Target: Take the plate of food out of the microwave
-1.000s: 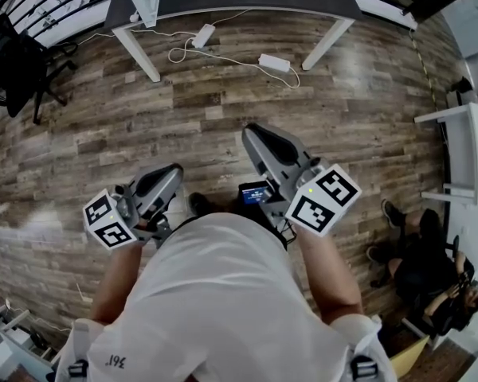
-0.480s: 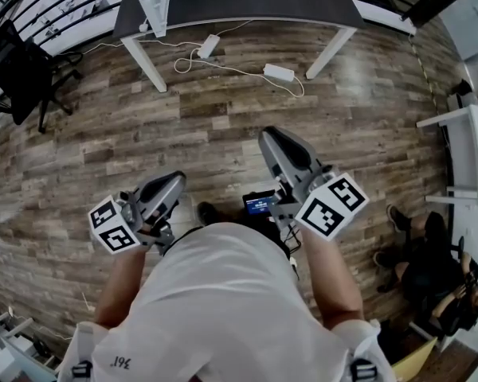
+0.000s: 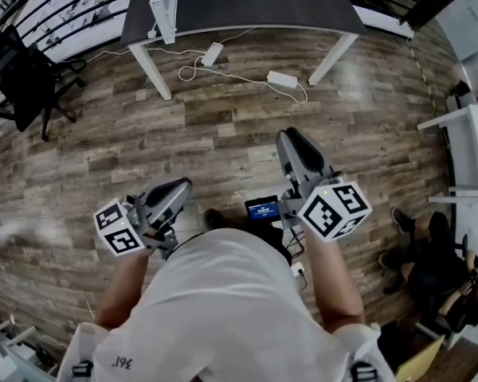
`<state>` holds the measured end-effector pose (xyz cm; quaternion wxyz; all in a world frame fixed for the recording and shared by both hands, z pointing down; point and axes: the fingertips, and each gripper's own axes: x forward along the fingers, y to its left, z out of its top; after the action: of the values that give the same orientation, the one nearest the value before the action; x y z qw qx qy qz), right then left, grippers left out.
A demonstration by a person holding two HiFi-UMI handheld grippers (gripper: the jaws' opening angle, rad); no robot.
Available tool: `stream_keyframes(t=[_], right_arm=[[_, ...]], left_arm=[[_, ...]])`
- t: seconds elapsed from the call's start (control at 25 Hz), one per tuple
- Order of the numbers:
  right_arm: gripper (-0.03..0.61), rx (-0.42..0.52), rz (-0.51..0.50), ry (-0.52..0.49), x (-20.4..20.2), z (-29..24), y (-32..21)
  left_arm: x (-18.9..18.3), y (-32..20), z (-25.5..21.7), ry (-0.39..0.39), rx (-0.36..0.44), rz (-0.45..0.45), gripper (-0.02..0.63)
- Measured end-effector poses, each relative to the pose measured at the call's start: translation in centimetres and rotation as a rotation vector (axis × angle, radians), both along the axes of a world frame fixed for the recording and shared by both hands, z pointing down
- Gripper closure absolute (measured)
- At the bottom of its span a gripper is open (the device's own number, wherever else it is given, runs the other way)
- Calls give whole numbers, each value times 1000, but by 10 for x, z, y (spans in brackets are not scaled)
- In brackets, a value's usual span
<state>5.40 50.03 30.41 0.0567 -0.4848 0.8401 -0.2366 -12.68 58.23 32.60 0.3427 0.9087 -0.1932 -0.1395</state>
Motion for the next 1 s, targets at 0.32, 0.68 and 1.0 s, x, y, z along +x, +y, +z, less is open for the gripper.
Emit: stream_keyframes(t=[0.32, 0.68, 1.0], right_arm=[[422, 107, 11, 314, -19, -2, -4], [359, 357, -31, 814, -44, -17, -5], [359, 441, -105, 985, -56, -27, -13]], left_arm=[[-19, 3, -6, -45, 64, 45, 609], [-29, 4, -21, -136, 259, 48, 606], [-26, -9, -28, -201, 337, 41, 531]])
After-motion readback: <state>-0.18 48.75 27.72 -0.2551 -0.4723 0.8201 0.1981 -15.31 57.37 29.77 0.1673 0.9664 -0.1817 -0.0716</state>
